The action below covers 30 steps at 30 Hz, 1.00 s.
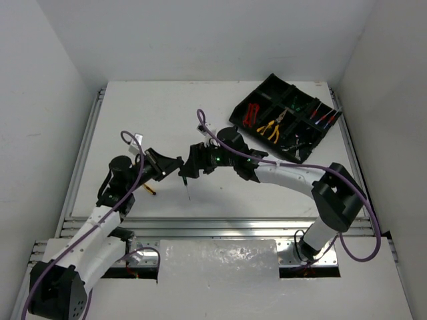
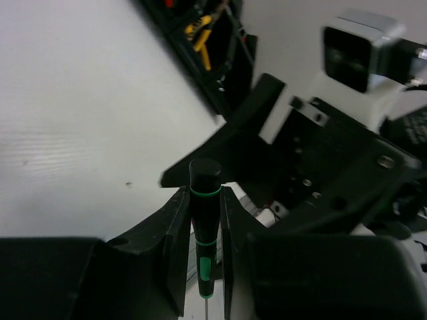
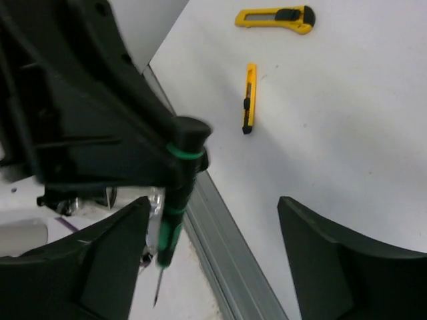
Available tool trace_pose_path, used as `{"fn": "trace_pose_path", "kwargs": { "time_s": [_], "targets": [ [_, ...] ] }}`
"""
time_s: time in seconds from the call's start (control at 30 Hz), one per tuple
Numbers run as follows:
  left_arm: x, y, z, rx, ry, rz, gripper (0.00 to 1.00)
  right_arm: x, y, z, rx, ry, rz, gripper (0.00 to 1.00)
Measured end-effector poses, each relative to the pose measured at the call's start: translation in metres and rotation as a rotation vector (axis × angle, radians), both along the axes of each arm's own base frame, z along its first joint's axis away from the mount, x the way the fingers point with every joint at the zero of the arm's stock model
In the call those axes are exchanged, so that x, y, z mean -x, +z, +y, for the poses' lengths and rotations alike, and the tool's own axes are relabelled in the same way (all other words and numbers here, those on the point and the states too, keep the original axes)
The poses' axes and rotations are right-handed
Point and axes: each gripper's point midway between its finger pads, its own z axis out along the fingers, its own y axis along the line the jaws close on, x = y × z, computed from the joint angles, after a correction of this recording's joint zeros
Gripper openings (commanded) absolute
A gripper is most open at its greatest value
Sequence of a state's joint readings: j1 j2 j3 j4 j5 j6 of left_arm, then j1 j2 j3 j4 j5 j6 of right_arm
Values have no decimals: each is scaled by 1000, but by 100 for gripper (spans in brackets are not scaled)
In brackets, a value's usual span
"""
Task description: Sort the tools into containers
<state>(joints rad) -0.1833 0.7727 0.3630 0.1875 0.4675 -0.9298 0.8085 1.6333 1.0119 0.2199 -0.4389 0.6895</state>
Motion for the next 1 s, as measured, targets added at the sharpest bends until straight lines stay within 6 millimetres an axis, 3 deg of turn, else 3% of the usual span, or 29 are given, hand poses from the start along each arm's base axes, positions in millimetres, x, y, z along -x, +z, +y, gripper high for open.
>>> {"fn": "trace_pose_path", "kwargs": {
  "time_s": [0.1, 0.13, 0.23, 0.33, 0.43, 0.47, 0.57, 0.6, 0.7, 0.73, 0.87, 0.93, 1.0],
  "targets": [
    [2, 14, -8, 30, -52, -56, 0, -6, -3, 4, -12, -35, 16, 54],
    [2, 14, -9, 32, -56, -60, 0, -6, -2, 6, -20, -37, 23, 43],
    [1, 12, -9, 35, -55, -60, 0, -3, 5, 14, -58, -24, 36, 33],
    [0, 14, -11, 41, -71, -71, 0, 0, 7, 22, -94, 1, 55, 2],
    [-5, 8, -10, 31, -58, -59, 48, -3, 2, 24, -96, -6, 93, 0],
    [-7, 3, -9, 12, -52, -51, 71, -4, -2, 22, -83, -14, 100, 0],
    [-18, -4, 2, -74, 12, 25, 91, -18, -16, 8, -13, -76, 95, 0],
    [-23, -3, 8, -117, 44, 44, 92, -28, -21, -1, 21, -114, 91, 0],
    [-34, 16, 27, -239, 125, 41, 92, -88, -32, -55, 163, -314, 60, 0],
    [-34, 23, 32, -275, 140, 31, 92, -120, -29, -83, 218, -415, 39, 0],
    [-21, 27, 43, -383, 130, 31, 92, -254, -9, -212, 416, -797, -62, 0],
    [-10, 20, 47, -435, 106, 48, 92, -304, -3, -279, 522, -945, -93, 0],
    [-2, 16, 50, -470, 87, 52, 93, -338, -3, -341, 625, -1060, -117, 0]
  ]
}}
